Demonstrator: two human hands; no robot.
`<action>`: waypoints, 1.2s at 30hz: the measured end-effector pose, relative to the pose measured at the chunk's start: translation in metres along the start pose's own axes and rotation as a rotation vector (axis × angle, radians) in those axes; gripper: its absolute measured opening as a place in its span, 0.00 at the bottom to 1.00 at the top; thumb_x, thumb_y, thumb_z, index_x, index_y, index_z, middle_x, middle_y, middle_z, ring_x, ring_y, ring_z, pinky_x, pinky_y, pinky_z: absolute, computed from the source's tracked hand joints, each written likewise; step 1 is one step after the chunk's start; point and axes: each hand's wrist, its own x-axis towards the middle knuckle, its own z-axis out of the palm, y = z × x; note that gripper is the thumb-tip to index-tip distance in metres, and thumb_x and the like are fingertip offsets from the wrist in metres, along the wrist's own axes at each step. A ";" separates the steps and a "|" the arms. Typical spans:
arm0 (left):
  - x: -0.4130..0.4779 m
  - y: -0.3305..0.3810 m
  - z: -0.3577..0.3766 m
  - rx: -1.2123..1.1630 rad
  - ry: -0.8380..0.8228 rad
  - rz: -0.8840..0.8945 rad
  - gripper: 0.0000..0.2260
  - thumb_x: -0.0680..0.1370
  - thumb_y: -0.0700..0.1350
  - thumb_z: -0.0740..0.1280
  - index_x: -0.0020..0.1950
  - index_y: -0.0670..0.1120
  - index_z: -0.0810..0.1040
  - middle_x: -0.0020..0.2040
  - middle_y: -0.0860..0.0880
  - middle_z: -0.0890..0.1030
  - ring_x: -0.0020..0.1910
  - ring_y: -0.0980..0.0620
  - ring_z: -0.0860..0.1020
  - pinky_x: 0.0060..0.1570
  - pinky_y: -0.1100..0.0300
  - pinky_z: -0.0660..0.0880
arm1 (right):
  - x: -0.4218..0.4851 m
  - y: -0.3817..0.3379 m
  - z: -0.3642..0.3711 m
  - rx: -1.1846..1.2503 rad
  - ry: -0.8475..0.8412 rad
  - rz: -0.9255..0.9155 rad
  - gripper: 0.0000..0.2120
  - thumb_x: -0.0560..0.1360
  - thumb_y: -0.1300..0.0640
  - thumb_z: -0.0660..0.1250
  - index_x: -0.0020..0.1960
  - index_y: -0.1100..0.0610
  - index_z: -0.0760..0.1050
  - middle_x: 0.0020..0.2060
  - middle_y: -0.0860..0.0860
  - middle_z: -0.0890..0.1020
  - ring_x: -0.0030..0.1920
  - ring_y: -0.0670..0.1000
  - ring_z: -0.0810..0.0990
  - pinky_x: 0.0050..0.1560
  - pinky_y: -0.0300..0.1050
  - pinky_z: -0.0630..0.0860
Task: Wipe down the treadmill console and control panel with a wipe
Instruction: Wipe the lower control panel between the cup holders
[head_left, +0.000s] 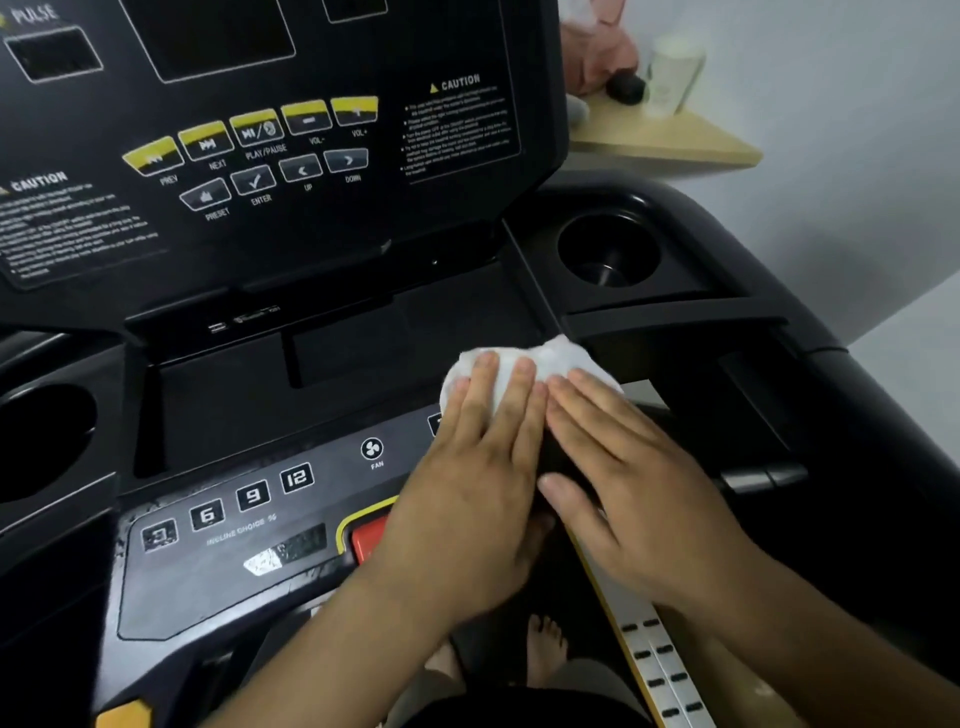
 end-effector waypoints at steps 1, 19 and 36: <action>0.003 -0.001 0.000 0.020 0.008 0.010 0.35 0.75 0.53 0.54 0.77 0.35 0.58 0.78 0.35 0.57 0.78 0.34 0.51 0.73 0.38 0.60 | 0.001 -0.001 0.001 0.001 0.003 0.006 0.31 0.83 0.40 0.45 0.76 0.61 0.62 0.76 0.54 0.63 0.78 0.49 0.54 0.76 0.47 0.55; -0.021 0.003 -0.003 0.002 -0.071 0.175 0.36 0.70 0.54 0.61 0.75 0.36 0.65 0.76 0.37 0.63 0.77 0.34 0.57 0.70 0.40 0.59 | -0.042 -0.026 0.018 -0.089 -0.041 0.040 0.36 0.77 0.41 0.57 0.76 0.63 0.60 0.77 0.57 0.60 0.78 0.56 0.53 0.73 0.58 0.54; 0.033 0.025 0.000 -0.087 -0.117 0.344 0.36 0.71 0.50 0.55 0.78 0.37 0.57 0.80 0.39 0.54 0.80 0.44 0.48 0.76 0.46 0.55 | -0.054 -0.012 0.008 0.031 0.014 0.268 0.27 0.69 0.51 0.56 0.66 0.56 0.74 0.75 0.64 0.62 0.76 0.61 0.60 0.69 0.56 0.69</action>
